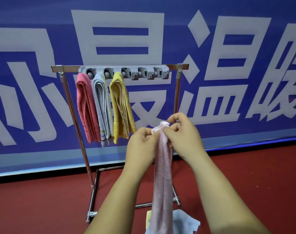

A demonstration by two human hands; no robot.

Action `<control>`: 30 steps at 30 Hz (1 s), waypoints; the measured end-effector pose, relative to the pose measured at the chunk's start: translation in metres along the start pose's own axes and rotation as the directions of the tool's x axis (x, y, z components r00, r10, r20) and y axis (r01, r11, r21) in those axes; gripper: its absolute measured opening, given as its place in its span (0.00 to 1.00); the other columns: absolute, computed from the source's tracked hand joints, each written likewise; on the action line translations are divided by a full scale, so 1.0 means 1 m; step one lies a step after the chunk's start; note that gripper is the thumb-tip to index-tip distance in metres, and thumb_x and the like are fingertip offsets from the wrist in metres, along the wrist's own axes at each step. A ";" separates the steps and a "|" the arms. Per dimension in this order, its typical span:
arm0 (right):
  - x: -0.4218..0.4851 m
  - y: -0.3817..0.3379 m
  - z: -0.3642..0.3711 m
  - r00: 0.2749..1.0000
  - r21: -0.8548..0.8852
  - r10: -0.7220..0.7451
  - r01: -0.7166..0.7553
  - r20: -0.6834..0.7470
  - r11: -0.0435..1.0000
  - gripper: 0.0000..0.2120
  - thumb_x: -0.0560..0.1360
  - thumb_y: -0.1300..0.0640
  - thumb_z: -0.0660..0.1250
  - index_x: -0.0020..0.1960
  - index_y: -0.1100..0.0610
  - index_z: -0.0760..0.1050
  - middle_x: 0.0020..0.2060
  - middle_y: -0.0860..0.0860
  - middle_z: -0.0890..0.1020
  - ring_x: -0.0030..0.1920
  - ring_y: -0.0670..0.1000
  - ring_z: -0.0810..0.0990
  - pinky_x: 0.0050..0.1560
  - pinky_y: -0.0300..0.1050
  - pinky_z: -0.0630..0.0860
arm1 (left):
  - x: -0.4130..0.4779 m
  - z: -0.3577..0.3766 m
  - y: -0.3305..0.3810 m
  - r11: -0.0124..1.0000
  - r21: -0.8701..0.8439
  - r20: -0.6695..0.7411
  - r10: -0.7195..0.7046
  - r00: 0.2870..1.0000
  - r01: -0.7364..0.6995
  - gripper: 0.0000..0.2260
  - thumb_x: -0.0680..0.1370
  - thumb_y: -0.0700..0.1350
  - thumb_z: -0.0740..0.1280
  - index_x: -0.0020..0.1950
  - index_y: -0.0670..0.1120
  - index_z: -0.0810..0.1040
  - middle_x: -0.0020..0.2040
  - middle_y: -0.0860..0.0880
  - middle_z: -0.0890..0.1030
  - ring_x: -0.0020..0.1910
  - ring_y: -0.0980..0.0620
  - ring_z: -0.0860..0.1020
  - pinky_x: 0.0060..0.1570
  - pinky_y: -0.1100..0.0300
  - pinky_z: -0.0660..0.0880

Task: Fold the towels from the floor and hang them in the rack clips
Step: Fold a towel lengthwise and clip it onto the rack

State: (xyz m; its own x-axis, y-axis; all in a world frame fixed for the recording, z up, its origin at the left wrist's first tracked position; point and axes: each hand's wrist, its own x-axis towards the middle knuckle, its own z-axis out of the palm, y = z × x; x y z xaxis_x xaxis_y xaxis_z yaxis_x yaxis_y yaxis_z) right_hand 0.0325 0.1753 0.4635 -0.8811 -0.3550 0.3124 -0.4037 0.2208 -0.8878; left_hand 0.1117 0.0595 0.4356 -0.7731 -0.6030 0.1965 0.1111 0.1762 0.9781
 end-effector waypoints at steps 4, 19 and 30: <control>-0.002 -0.002 0.003 1.000 -0.021 -0.002 0.003 0.030 1.000 0.10 0.77 0.59 0.69 0.49 0.45 0.73 0.36 0.55 0.83 0.34 0.52 0.79 0.43 0.59 0.83 | -0.002 -0.001 0.003 1.000 0.017 -0.005 0.012 1.000 -0.012 0.09 0.82 0.49 0.70 0.48 0.44 0.81 0.32 0.50 0.77 0.36 0.51 0.76 0.50 0.32 0.82; -0.005 -0.010 0.002 0.990 0.078 0.071 -0.081 0.119 0.994 0.07 0.77 0.56 0.61 0.47 0.45 0.75 0.36 0.50 0.85 0.38 0.56 0.87 0.48 0.68 0.85 | -0.001 -0.014 -0.003 0.995 -0.097 0.188 0.013 0.982 0.005 0.10 0.78 0.48 0.74 0.57 0.47 0.82 0.48 0.47 0.89 0.53 0.44 0.87 0.65 0.35 0.79; 0.002 0.022 -0.012 0.975 0.353 0.155 -0.202 0.156 0.913 0.21 0.74 0.57 0.75 0.67 0.50 0.79 0.57 0.48 0.87 0.60 0.49 0.85 0.69 0.57 0.78 | 0.013 -0.031 0.005 0.978 -0.200 0.266 0.111 0.958 -0.057 0.05 0.85 0.33 0.65 0.57 0.40 0.80 0.44 0.46 0.87 0.43 0.52 0.84 0.46 0.57 0.80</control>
State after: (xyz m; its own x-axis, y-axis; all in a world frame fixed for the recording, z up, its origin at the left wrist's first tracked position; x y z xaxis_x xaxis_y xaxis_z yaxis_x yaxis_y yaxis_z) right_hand 0.0191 0.1900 0.4489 -0.8837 -0.4540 0.1141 -0.1038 -0.0477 -0.9935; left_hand 0.1218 0.0283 0.4454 -0.8940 -0.3514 0.2780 0.2781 0.0512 0.9592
